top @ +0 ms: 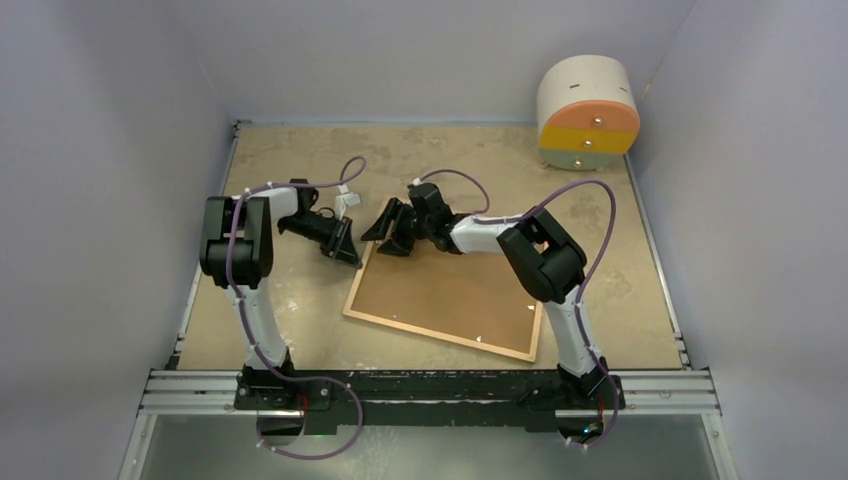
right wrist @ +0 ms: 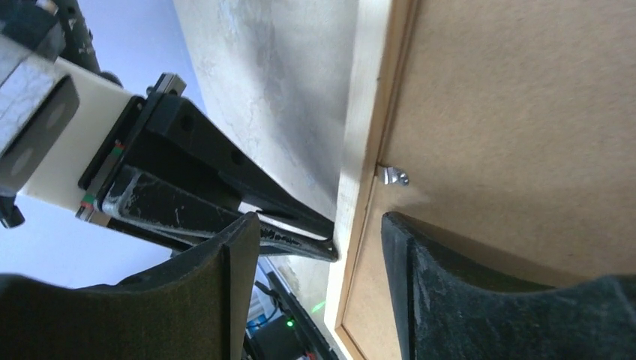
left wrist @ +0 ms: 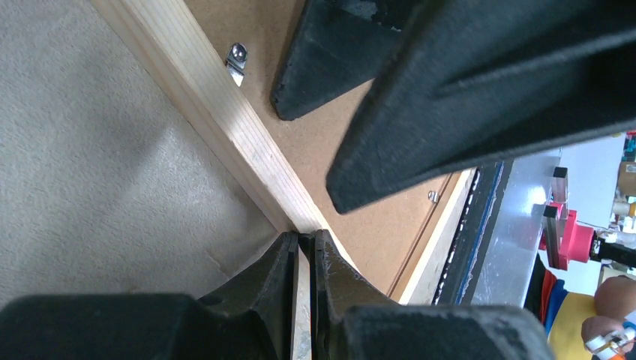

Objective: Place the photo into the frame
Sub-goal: Install the photo frame at the center of the board.

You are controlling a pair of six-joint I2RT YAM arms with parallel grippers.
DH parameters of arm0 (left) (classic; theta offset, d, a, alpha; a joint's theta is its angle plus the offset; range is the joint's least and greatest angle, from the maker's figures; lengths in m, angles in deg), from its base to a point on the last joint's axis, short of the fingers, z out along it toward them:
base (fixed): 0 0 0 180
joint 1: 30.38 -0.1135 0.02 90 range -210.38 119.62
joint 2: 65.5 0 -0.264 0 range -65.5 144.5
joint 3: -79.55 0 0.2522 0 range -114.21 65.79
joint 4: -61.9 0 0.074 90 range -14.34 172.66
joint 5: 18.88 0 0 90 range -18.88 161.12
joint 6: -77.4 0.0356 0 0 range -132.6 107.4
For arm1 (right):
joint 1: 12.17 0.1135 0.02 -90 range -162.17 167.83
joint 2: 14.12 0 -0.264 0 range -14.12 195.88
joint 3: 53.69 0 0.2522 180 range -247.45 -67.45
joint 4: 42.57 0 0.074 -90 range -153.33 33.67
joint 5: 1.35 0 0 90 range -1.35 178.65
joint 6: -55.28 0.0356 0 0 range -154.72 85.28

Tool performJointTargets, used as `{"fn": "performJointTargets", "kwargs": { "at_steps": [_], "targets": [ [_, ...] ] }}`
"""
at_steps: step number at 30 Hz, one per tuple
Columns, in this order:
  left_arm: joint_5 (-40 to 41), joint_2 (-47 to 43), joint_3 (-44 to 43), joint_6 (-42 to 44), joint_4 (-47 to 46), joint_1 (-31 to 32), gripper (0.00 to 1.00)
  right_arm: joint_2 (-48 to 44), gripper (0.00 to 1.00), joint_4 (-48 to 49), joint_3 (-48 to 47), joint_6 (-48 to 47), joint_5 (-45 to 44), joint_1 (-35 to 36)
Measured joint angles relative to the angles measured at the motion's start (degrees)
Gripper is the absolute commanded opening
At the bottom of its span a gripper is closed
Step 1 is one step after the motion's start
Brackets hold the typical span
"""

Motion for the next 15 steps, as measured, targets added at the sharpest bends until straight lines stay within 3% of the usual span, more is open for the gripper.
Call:
{"fn": "performJointTargets", "kwargs": {
  "at_steps": [2, 6, 10, 15],
  "targets": [
    [-0.13, 0.00, 0.00, 0.04, 0.00, 0.02, 0.12, -0.81, 0.67, -0.52, 0.15, -1.38, -0.39, 0.26],
    [-0.24, 0.00, -0.57, 0.87, 0.90, -0.50, 0.26, -4.70, 0.67, -4.20, 0.98, -9.01, -1.14, 0.48],
    [0.59, -0.59, -2.62, 3.10, 1.90, -2.45, 0.55, -13.05, 0.63, -9.99, 3.82, -22.34, -2.40, 0.92],
    [3.28, -5.70, -3.65, 4.76, 3.04, -4.70, 0.75, -26.62, 0.61, -17.25, 13.31, -37.13, -7.37, 4.04]
  ]
}}
